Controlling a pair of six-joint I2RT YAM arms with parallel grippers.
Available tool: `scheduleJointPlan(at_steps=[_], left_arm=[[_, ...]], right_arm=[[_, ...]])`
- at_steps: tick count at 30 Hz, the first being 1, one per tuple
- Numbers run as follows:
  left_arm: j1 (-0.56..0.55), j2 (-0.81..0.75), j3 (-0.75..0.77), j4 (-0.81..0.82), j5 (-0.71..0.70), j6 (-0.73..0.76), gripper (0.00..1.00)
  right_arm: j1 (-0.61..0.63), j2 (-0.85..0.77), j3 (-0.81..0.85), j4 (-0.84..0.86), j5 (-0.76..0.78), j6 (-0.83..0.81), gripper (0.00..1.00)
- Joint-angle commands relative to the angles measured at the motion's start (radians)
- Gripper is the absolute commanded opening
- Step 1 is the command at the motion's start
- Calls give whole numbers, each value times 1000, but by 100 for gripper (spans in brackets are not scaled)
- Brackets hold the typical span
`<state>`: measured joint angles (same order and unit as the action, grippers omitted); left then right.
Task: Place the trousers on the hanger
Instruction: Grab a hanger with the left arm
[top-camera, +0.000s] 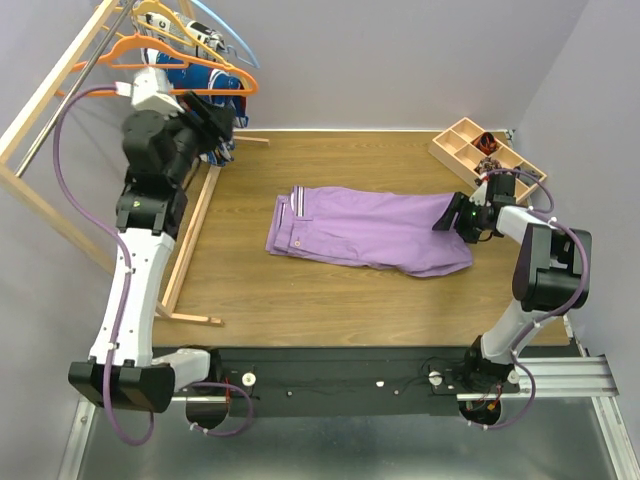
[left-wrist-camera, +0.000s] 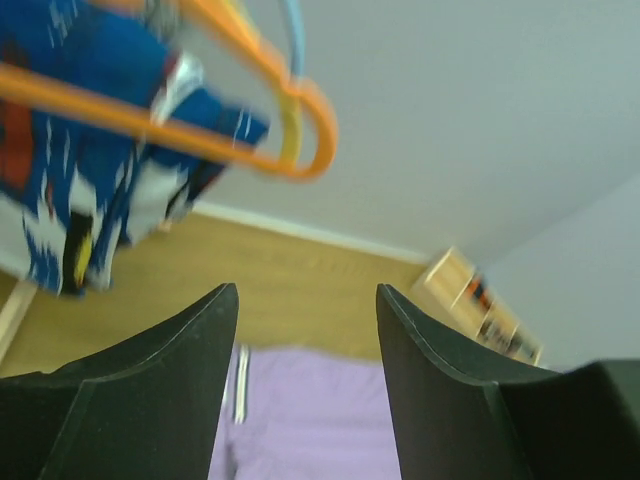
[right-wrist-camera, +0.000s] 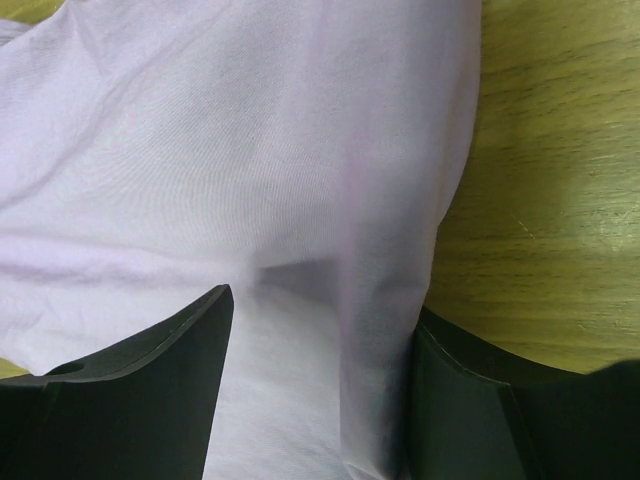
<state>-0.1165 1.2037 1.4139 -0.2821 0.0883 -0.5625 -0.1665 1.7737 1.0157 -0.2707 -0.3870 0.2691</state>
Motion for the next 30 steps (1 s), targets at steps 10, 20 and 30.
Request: scheduleJointPlan(at_steps=[10, 20, 30], left_arm=[[55, 207, 249, 310, -78, -335, 64], [18, 200, 204, 354, -232, -422, 61], [-14, 194, 134, 394, -326, -510, 59]], right_arm=[[4, 73, -74, -45, -18, -19, 70], [4, 73, -97, -15, -32, -4, 70], [5, 81, -85, -10, -41, -5, 70]])
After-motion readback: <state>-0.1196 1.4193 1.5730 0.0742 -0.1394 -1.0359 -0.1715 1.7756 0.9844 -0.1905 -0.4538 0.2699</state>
